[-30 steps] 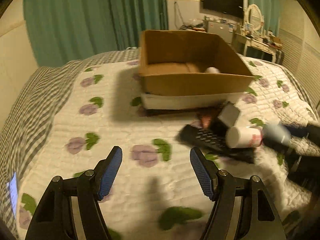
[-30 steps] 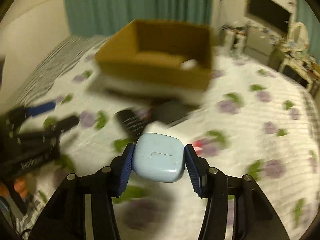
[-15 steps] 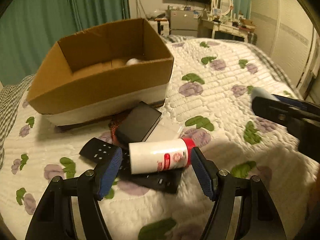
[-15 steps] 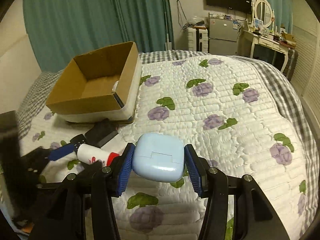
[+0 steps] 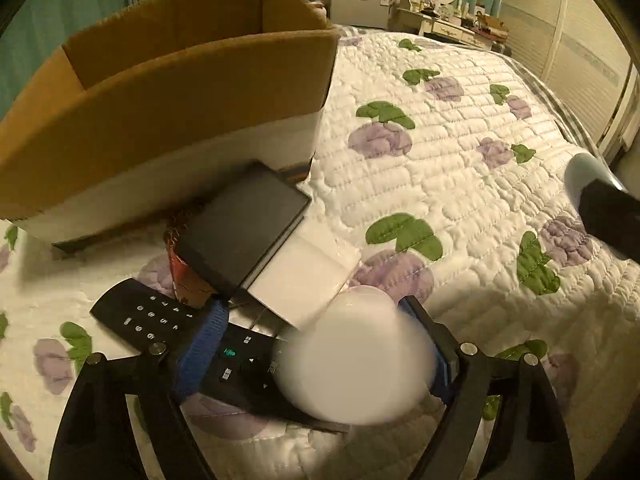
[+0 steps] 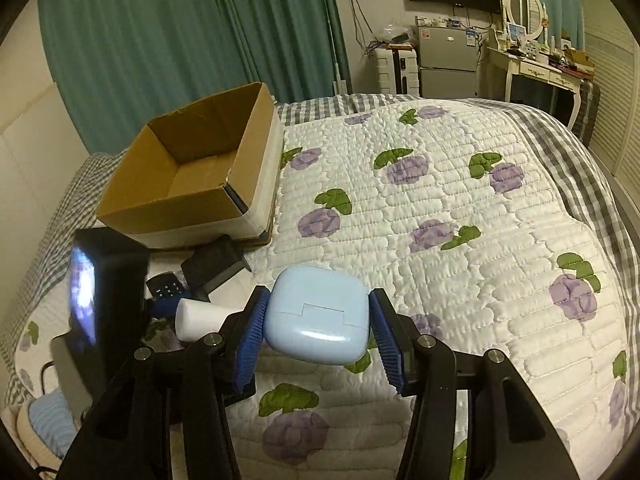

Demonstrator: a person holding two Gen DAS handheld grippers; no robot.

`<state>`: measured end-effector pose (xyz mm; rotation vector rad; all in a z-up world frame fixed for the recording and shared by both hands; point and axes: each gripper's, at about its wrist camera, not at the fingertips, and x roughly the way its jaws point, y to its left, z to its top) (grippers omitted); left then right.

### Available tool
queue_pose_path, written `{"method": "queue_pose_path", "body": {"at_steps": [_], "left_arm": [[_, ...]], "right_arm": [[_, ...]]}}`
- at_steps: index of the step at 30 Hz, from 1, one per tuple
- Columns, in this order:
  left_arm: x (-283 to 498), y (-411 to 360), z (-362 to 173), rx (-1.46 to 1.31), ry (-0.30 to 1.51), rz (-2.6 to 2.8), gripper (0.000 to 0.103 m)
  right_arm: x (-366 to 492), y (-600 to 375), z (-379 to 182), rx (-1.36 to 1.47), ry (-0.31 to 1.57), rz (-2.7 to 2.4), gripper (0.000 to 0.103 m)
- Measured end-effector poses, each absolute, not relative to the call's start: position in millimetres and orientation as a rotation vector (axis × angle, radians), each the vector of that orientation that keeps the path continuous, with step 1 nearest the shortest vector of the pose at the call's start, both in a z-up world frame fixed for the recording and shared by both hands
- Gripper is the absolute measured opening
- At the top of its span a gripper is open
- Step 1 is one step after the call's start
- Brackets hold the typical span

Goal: Organize rigid objects
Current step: 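Grasp the white red-capped pill bottle with the left tool while the right tool holds the case, then lower both held items into the cardboard box and open both tools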

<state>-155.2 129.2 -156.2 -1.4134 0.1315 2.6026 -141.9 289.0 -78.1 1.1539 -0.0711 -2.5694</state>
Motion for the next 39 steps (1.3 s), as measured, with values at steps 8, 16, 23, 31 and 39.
{"method": "queue_pose_path", "body": {"at_steps": [8,16,23,31,39], "left_arm": [[-121.9,139.8,-139.4,-1.301,0.199,2.564,0.066],[-103.3,137.0,-123.8,-1.257,0.187,2.529,0.037],[-90.9,114.4,-61.5,-1.084,0.179,2.686,0.036],[-118.2,69.7,19.6,-0.888,0.183,2.88,0.036],[-180.9,23.9,9.8,-0.961,0.156,2.956,0.036]], "right_arm": [[-138.7,287.4,-76.3,1.144,-0.042,-2.588,0.051],[-125.6,278.4,-67.9,1.119,0.037,-2.628,0.05],[-114.0,263.1,-39.2,1.039,0.105,-2.634,0.05],[-135.1,218.2,12.2,0.857,0.183,-2.595,0.05],[-182.1,177.0,9.7,0.836,0.214,-2.543,0.05]]}}
